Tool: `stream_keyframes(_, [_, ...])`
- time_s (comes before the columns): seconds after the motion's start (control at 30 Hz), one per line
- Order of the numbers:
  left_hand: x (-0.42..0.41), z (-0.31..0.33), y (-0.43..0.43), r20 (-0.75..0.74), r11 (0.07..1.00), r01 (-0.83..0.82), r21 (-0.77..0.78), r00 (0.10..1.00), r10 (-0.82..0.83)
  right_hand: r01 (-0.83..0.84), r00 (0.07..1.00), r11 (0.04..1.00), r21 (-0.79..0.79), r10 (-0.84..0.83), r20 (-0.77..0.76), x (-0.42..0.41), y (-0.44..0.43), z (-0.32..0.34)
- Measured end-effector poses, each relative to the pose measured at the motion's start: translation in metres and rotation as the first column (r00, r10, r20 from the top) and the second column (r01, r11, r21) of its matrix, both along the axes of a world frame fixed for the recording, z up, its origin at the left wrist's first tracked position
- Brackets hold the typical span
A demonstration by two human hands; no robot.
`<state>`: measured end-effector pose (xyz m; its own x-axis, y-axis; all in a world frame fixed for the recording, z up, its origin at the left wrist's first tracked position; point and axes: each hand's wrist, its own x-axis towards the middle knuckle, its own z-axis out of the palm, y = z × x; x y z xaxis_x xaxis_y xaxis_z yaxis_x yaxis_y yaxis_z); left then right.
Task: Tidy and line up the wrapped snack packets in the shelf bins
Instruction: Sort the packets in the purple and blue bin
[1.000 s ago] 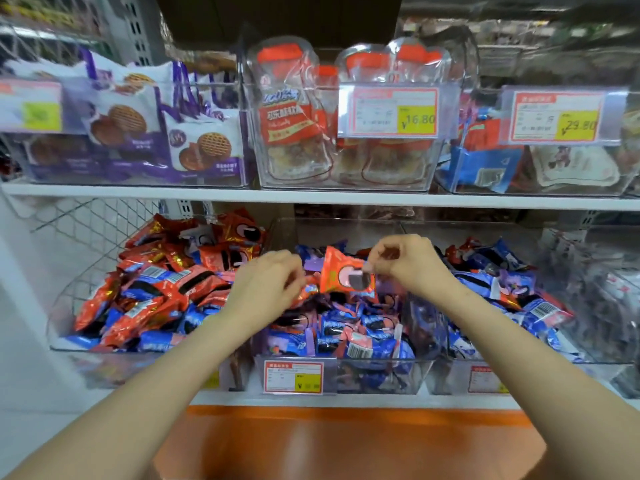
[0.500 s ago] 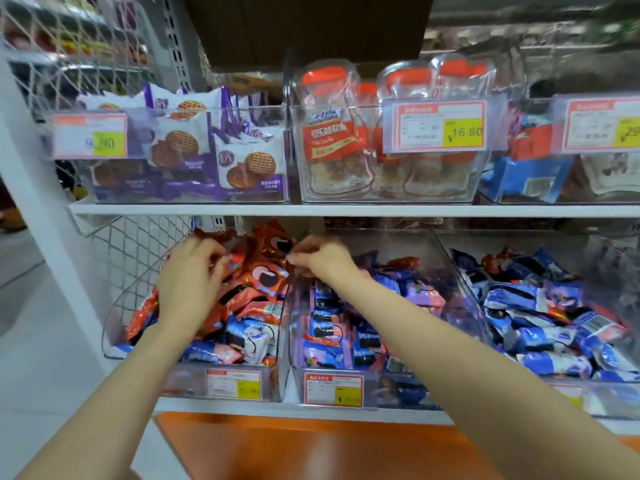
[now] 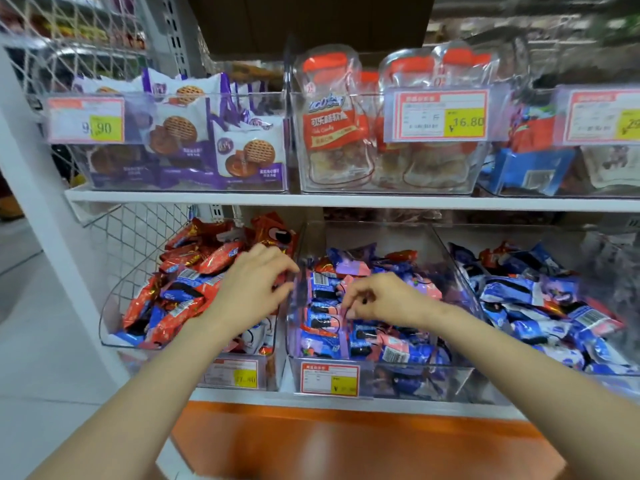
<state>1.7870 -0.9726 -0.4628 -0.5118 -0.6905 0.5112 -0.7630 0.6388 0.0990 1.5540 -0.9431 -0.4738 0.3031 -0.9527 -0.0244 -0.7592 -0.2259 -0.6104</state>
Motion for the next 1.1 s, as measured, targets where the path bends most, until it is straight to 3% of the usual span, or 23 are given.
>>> stream_keyframes(0.1, [-0.018,-0.003,0.003,0.111,0.994,0.067,0.089,0.991,-0.076,-0.074,0.974,0.991,0.113,0.096,-0.205,0.014,0.006,-0.008])
stream_keyframes(0.2, [-0.027,-0.004,0.004,0.118,0.993,0.061,0.104,0.99,-0.074,-0.096,0.928,0.995,0.024,0.099,-0.36,0.023,0.01,-0.011])
stream_keyframes(0.33, [-0.031,-0.004,0.0,0.135,0.996,0.048,0.078,0.989,-0.058,-0.047,0.942,0.989,-0.138,-0.002,-0.336,0.012,0.012,0.008])
stream_keyframes(0.43, [-0.035,-0.006,-0.004,0.214,0.996,0.085,-0.004,0.973,-0.082,0.062,0.966,0.975,-0.215,-0.113,-0.234,-0.018,0.008,0.029])
stream_keyframes(0.53, [-0.048,-0.007,-0.001,0.322,0.992,0.127,0.007,0.939,-0.123,0.107,0.974,0.973,-0.205,-0.144,-0.177,-0.049,0.008,0.034])
stream_keyframes(0.63, [-0.062,-0.014,-0.002,0.494,0.987,0.121,0.102,0.855,-0.156,0.091,0.94,0.977,-0.19,-0.147,-0.307,-0.066,0.014,0.027])
stream_keyframes(0.77, [-0.071,-0.022,-0.006,0.599,0.977,0.076,0.197,0.78,-0.182,0.054,0.84,0.969,-0.24,-0.175,-0.514,-0.075,0.02,0.021])
stream_keyframes(0.87, [-0.075,-0.023,-0.008,0.612,0.974,0.066,0.217,0.768,-0.188,0.038,0.891,0.949,-0.314,-0.175,-0.419,-0.077,0.025,0.023])
stream_keyframes(0.97, [-0.082,-0.025,-0.008,0.652,0.973,0.03,0.229,0.737,-0.176,-0.074,0.965,0.983,-0.166,0.029,-0.26,-0.066,0.036,0.027])
stream_keyframes(1.03, [-0.086,-0.029,-0.006,0.694,0.974,0.001,0.224,0.702,-0.161,-0.169,0.911,0.984,-0.051,0.136,-0.39,-0.055,0.041,0.021])
stream_keyframes(1.1, [-0.089,-0.032,-0.005,0.711,0.979,-0.014,0.203,0.689,-0.138,-0.197,0.836,0.98,-0.033,0.151,-0.528,-0.05,0.042,0.015])
